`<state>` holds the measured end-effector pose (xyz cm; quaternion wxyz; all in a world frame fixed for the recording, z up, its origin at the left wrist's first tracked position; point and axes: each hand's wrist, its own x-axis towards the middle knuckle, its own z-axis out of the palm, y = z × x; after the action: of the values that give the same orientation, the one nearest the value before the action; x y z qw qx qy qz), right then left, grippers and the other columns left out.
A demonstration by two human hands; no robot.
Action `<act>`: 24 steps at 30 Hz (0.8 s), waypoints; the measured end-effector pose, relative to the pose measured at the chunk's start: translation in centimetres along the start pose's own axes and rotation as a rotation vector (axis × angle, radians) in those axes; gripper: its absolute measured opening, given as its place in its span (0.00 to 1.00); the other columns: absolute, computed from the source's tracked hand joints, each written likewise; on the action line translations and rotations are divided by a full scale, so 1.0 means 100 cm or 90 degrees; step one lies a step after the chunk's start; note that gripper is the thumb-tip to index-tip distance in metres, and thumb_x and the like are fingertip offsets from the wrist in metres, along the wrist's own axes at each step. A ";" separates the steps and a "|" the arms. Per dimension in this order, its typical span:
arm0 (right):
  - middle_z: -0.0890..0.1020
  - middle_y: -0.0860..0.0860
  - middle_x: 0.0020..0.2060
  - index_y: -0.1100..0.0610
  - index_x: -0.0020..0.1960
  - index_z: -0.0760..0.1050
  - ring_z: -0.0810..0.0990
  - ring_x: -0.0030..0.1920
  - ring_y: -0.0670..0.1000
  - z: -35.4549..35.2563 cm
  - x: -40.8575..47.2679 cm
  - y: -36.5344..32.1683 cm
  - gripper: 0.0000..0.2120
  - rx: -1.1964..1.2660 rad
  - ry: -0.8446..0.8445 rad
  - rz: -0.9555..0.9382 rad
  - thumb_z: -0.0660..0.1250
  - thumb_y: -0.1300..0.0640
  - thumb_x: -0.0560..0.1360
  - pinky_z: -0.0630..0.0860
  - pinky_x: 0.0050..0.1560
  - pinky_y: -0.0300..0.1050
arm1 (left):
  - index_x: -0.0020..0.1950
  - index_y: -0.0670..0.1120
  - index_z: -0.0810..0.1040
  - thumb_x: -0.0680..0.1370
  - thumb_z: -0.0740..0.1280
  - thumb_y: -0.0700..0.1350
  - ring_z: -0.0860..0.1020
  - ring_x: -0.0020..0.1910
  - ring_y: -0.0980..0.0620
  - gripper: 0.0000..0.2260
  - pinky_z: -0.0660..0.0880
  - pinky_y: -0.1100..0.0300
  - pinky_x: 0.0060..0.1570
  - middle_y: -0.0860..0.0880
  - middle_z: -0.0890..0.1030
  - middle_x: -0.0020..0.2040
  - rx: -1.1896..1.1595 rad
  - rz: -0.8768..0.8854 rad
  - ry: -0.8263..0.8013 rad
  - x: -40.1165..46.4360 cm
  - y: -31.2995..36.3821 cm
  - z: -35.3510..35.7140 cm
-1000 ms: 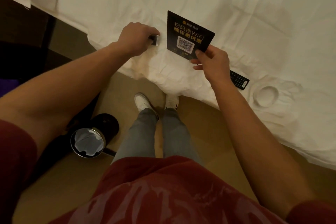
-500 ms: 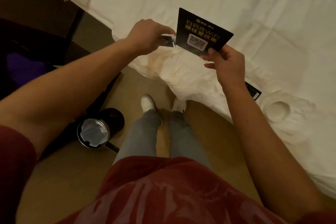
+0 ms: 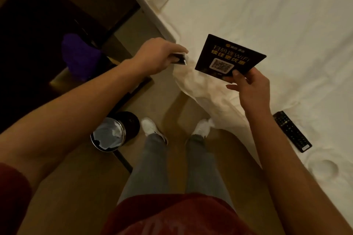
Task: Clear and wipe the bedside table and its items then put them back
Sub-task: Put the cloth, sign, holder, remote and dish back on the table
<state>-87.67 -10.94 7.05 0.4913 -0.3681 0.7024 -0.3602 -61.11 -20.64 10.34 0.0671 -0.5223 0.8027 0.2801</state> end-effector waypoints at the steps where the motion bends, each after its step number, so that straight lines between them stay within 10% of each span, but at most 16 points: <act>1: 0.87 0.50 0.53 0.56 0.63 0.80 0.88 0.49 0.49 0.014 -0.001 -0.006 0.10 -0.006 -0.005 -0.005 0.66 0.60 0.83 0.85 0.45 0.45 | 0.69 0.55 0.79 0.81 0.69 0.46 0.83 0.55 0.49 0.16 0.79 0.49 0.56 0.52 0.85 0.59 -0.008 0.001 0.008 -0.009 -0.013 -0.006; 24: 0.86 0.55 0.53 0.61 0.65 0.77 0.87 0.50 0.52 0.391 -0.036 -0.128 0.11 -0.059 -0.249 -0.159 0.64 0.62 0.84 0.84 0.49 0.48 | 0.72 0.58 0.75 0.81 0.67 0.47 0.80 0.63 0.43 0.19 0.77 0.43 0.56 0.49 0.82 0.65 0.058 -0.178 0.154 -0.232 -0.336 -0.098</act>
<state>-47.39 -19.45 9.60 0.5522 -0.5370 0.5589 -0.3073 -19.58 -17.15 15.02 0.0316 -0.6550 0.7363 0.1668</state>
